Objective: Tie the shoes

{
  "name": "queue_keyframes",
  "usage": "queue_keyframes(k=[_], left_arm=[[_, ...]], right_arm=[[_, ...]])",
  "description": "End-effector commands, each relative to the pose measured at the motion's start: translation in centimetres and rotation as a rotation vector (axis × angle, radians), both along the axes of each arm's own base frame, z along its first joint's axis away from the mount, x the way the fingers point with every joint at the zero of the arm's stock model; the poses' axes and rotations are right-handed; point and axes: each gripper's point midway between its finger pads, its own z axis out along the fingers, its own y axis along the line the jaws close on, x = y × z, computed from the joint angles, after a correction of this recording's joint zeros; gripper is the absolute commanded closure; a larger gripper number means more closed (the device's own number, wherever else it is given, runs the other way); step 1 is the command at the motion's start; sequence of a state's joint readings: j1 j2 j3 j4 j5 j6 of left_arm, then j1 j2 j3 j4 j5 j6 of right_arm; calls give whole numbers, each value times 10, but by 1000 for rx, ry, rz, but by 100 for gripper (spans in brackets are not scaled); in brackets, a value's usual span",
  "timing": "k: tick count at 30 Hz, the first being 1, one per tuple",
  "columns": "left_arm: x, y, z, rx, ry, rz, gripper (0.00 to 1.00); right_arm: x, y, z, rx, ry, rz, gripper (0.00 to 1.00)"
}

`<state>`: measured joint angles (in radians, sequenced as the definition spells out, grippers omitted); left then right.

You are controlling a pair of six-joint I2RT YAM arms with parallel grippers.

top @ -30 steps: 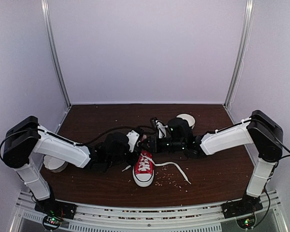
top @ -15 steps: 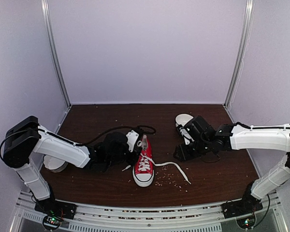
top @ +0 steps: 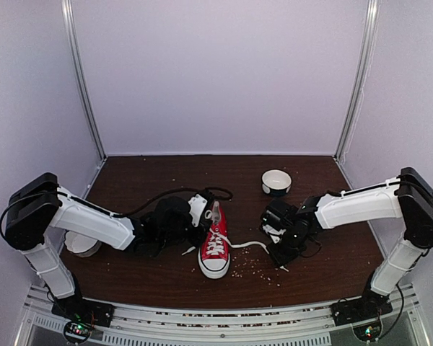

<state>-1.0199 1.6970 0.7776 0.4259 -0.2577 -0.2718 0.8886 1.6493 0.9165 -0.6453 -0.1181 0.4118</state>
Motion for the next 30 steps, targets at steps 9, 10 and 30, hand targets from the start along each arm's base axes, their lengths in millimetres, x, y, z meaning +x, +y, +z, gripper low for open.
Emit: queue_keyframes(k=[9, 10, 30], left_arm=[[6, -3, 8, -39, -23, 1, 100], [6, -3, 9, -40, -24, 2, 100], [3, 1, 11, -61, -38, -1, 100]], right_arm=[[96, 118, 142, 674, -135, 97, 100], [108, 137, 162, 757, -150, 103, 100], [162, 243, 185, 1079, -129, -61, 68]])
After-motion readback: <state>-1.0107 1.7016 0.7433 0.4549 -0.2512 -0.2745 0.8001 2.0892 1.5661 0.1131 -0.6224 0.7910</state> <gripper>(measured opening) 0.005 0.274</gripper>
